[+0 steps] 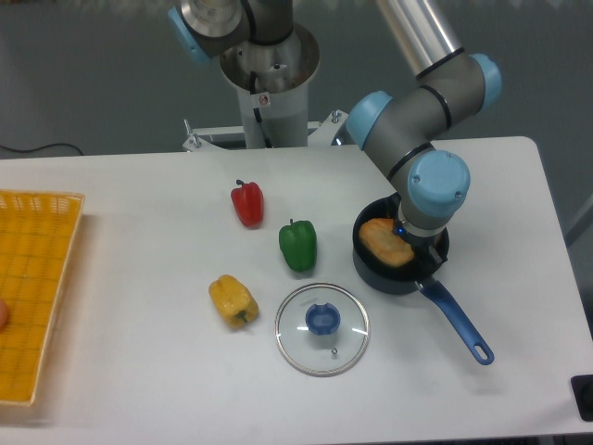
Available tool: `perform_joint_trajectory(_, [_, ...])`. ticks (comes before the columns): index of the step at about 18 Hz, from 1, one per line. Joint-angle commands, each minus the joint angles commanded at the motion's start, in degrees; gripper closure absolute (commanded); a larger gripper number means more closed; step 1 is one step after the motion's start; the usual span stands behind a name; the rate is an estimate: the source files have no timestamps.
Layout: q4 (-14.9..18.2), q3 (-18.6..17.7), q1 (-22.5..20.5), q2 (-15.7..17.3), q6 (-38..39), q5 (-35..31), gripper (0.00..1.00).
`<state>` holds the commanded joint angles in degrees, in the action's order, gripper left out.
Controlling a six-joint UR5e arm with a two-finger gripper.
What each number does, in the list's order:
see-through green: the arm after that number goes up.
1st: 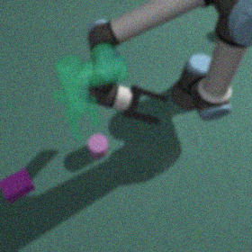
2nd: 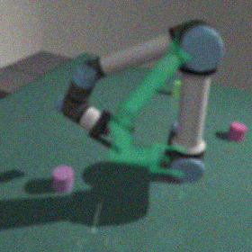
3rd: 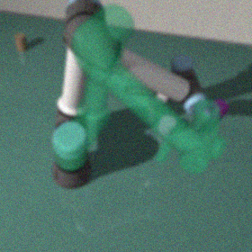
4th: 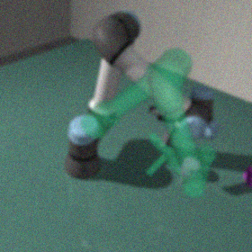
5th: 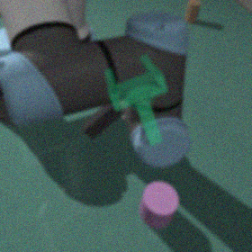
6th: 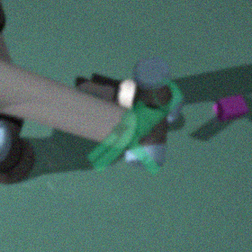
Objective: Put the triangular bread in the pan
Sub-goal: 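Open the gripper to release the bread in the pan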
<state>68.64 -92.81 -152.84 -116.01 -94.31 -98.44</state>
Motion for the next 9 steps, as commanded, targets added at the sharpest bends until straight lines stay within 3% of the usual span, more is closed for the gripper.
perform_joint_trajectory(9, [-0.17,0.0,0.09,-0.09,0.35,0.18,0.04])
